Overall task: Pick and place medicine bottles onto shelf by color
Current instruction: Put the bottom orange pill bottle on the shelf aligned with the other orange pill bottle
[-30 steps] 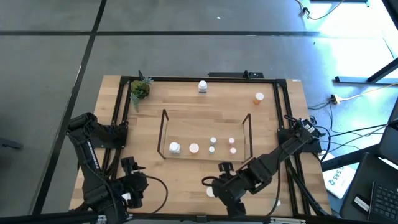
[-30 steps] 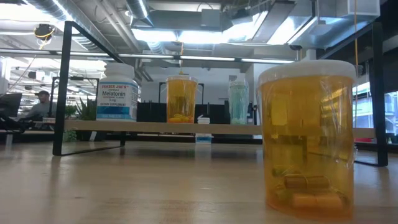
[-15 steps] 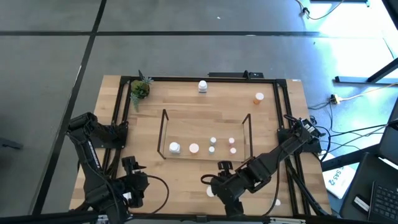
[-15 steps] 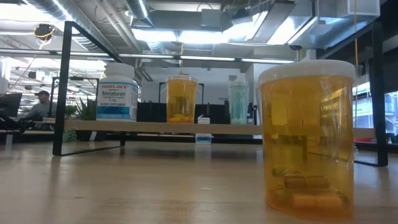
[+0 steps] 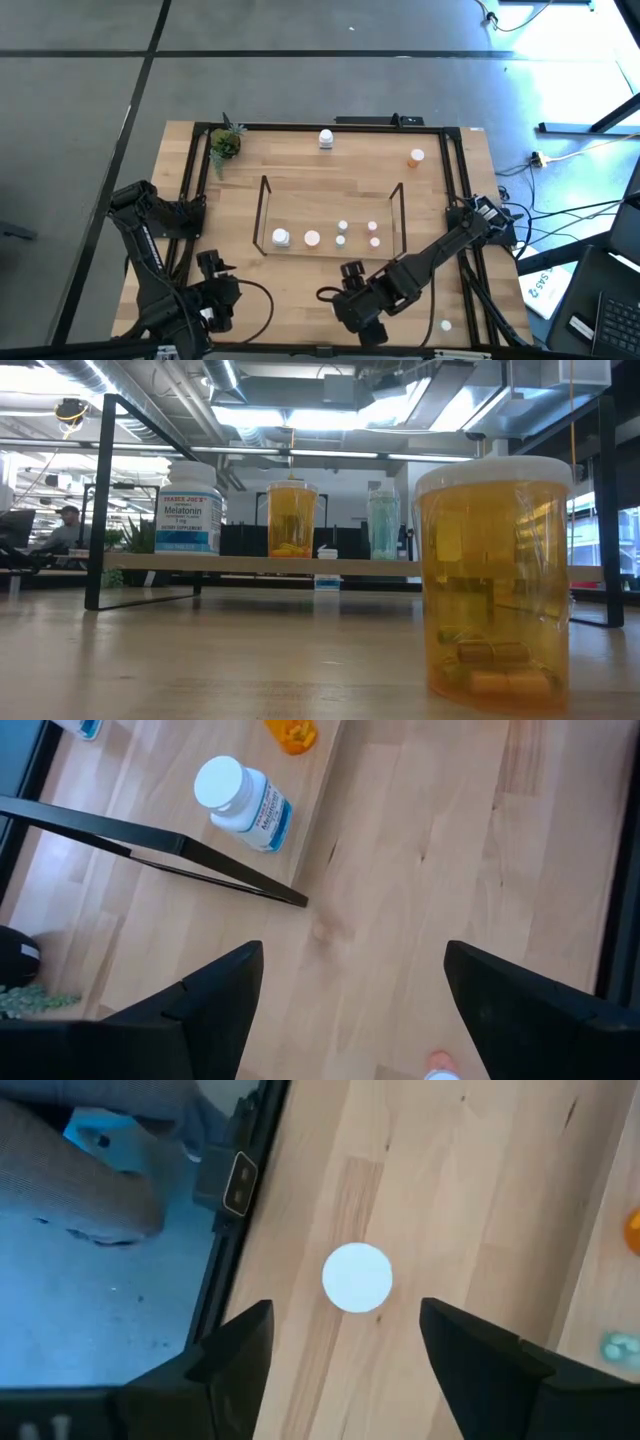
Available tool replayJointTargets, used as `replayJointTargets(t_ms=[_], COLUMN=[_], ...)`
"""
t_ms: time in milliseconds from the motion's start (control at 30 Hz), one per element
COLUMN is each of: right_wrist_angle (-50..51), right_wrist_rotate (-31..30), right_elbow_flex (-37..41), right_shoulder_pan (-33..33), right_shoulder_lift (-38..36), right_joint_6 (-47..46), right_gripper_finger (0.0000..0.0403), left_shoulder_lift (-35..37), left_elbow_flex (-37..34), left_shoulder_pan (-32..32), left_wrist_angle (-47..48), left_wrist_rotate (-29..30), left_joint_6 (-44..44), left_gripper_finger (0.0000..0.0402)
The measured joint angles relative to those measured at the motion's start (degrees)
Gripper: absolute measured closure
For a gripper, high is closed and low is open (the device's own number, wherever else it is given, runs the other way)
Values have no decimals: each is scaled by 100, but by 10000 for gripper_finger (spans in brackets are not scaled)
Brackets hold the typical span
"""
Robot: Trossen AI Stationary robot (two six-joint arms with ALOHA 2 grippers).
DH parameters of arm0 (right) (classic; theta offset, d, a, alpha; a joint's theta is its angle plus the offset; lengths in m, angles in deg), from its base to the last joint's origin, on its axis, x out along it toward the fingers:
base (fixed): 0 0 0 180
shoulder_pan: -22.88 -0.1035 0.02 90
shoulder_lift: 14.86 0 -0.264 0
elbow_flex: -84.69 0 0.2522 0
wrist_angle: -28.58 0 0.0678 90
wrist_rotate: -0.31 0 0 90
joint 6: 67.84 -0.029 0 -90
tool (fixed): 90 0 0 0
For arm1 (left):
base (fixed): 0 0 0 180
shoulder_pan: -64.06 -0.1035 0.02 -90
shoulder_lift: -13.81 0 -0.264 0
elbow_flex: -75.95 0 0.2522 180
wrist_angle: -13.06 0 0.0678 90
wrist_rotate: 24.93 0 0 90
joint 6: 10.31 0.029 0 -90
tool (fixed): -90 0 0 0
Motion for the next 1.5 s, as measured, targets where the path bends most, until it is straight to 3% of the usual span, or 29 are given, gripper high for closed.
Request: replayJointTargets(t_ms=[333, 1133, 1500], right_wrist_angle=[-28, -217, -479], right_wrist_rotate=[27, 37, 29], right_elbow_flex=[0, 0, 0], right_shoulder_pan=[2, 2, 4], right_shoulder_lift=[387, 402, 402], right_joint_6=[318, 496, -8], right_gripper_finger=[149, 149, 149], left_shoulder_lift=[0, 0, 0], left_elbow_flex=[1, 0, 0], left_shoulder_pan=[0, 0, 0], left_wrist_angle=[2, -30, -31], left_wrist_rotate=[91, 118, 116], left_joint_6=[83, 305, 304], left_gripper_finger=[95, 95, 95])
